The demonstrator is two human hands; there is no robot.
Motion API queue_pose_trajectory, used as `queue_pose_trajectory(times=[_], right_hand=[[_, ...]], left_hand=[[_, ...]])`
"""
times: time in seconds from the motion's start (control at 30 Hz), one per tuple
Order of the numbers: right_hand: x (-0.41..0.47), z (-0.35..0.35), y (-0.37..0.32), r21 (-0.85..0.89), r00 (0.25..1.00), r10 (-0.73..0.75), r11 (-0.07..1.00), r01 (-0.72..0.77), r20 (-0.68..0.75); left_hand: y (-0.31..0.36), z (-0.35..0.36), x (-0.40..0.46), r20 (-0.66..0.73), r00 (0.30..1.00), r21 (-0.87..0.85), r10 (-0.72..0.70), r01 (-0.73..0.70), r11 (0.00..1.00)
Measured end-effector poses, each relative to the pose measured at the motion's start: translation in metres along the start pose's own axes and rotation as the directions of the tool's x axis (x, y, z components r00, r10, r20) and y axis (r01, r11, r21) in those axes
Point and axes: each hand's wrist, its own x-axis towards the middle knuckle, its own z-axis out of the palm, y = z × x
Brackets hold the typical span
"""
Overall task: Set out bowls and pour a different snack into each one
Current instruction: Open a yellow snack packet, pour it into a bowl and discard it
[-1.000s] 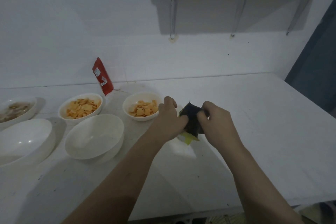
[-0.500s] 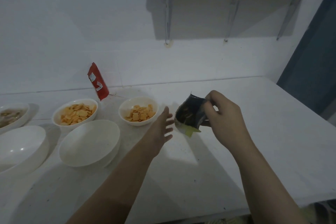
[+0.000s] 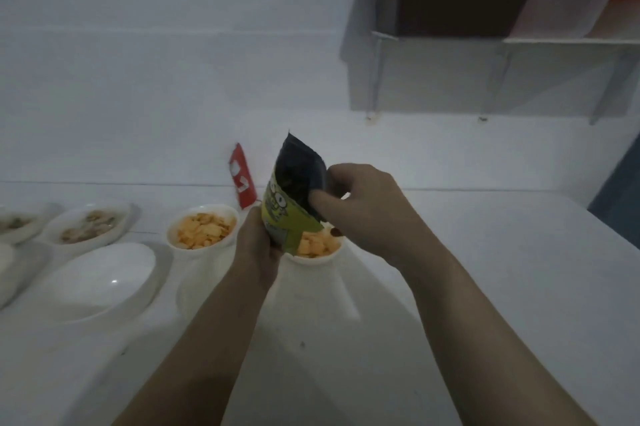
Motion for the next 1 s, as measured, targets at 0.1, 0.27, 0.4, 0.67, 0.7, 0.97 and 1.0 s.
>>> queue_pose_trajectory(times=[0.1, 0.27, 0.4, 0.67, 0.7, 0.97, 1.0], right_hand=[[0.016, 0.028, -0.025, -0.075, 0.996, -0.079, 0.994, 0.082, 0.043], [0.034, 0.093, -0.055, -0.153, 0.981, -0.163, 0.972, 0.178, 0.106], [0.044, 0.153, -0.075, -0.14, 0.963, -0.252, 0.954, 0.264, 0.098], [0.071, 0.279, -0.1, -0.066, 0.935, -0.313, 0.95, 0.306, -0.168], [0.076, 0.289, -0.103, -0.05, 0.945, -0.273, 0.962, 0.268, -0.182], [0.103, 0.34, -0.12, -0.06, 0.975, -0.14, 0.989, 0.132, -0.171], [0.103, 0.345, -0.122, -0.1, 0.971, -0.162, 0.984, 0.145, -0.176]], left_hand=[[0.037, -0.042, 0.007, -0.137, 0.987, -0.039, 0.082, -0.088, 0.995], [0.079, -0.125, 0.009, -0.231, 0.964, -0.08, 0.133, -0.155, 0.985], [0.113, -0.183, 0.013, -0.318, 0.937, -0.056, 0.144, -0.17, 0.984], [0.169, -0.278, 0.081, -0.368, 0.929, -0.077, -0.023, -0.006, 0.997], [0.175, -0.284, 0.086, -0.345, 0.938, -0.086, -0.039, 0.01, 0.996], [0.194, -0.31, 0.119, -0.34, 0.924, -0.038, -0.174, 0.171, 0.984], [0.196, -0.313, 0.12, -0.314, 0.933, -0.03, -0.173, 0.172, 0.985]])
